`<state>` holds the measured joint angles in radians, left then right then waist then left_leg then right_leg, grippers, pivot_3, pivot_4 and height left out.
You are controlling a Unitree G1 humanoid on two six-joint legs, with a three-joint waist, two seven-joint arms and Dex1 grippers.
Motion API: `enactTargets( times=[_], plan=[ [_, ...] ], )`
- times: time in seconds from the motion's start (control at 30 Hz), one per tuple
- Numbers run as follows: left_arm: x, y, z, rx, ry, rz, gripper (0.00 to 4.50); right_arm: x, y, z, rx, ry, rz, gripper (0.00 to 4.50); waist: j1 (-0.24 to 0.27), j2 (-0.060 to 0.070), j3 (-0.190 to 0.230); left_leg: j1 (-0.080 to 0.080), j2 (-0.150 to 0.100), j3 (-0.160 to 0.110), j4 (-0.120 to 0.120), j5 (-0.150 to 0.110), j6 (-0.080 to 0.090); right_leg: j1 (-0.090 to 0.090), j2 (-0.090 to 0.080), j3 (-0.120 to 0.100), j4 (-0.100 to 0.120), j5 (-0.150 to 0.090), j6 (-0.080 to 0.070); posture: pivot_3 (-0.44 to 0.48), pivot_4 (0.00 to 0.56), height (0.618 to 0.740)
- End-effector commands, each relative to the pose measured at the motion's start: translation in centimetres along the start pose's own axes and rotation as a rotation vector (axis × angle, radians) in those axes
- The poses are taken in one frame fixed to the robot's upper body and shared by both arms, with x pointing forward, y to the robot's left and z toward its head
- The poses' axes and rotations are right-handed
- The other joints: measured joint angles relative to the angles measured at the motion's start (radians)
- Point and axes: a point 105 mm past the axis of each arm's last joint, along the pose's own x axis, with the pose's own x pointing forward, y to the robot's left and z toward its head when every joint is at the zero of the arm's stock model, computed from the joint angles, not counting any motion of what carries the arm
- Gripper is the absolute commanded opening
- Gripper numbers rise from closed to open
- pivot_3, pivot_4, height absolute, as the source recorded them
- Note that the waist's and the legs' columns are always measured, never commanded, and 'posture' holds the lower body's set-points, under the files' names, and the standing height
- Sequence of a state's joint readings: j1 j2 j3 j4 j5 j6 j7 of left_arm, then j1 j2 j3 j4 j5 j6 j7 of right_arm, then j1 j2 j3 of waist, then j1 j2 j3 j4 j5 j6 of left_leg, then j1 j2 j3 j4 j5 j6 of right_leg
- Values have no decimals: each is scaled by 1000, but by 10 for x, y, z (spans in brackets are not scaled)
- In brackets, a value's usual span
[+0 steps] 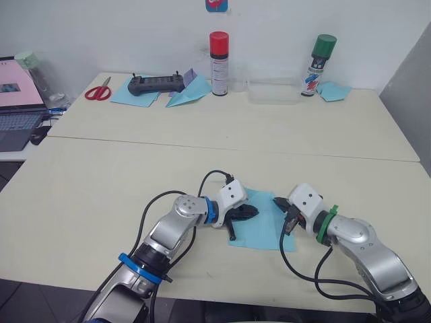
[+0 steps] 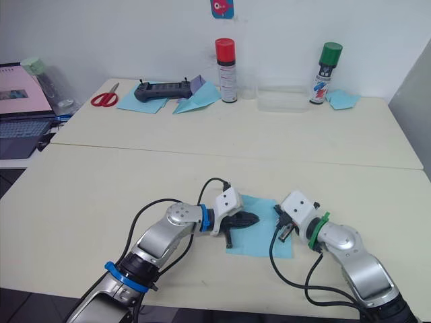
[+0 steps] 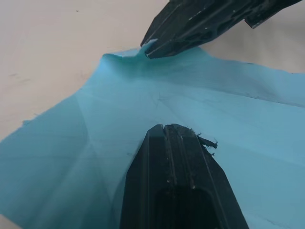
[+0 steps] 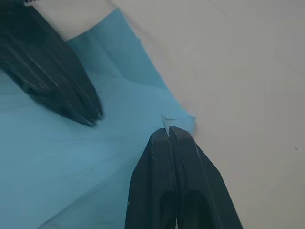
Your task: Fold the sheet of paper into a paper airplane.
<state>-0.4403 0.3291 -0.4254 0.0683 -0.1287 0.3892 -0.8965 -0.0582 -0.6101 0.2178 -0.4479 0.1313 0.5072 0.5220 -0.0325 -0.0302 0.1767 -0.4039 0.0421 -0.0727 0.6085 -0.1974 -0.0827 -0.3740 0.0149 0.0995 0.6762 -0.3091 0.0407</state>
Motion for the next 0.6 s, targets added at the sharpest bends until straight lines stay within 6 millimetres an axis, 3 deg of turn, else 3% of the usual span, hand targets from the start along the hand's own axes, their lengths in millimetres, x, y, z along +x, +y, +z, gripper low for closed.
enactTargets(
  times=[0.03,0.3,0.5,0.6],
  plan=[
    [1,-1,-22,-31,84,12,0,-3,6,15,-31,-53,26,17,0,0,0,0,0,0,0,0,0,0,0,0,0,0,0,0,150,740],
    [1,0,-21,-36,81,16,0,-1,16,9,50,-33,74,17,0,0,0,0,0,0,0,0,0,0,0,0,0,0,0,0,150,740],
    [-10,13,-23,-100,67,94,0,-4,23,2,88,-8,113,17,-1,0,0,0,0,0,0,0,0,0,0,0,0,0,0,0,150,740],
    [-15,21,-15,-173,15,128,0,-4,24,-1,98,1,119,17,-2,0,0,0,0,0,0,0,0,0,0,0,0,0,0,0,150,740]
  ],
)
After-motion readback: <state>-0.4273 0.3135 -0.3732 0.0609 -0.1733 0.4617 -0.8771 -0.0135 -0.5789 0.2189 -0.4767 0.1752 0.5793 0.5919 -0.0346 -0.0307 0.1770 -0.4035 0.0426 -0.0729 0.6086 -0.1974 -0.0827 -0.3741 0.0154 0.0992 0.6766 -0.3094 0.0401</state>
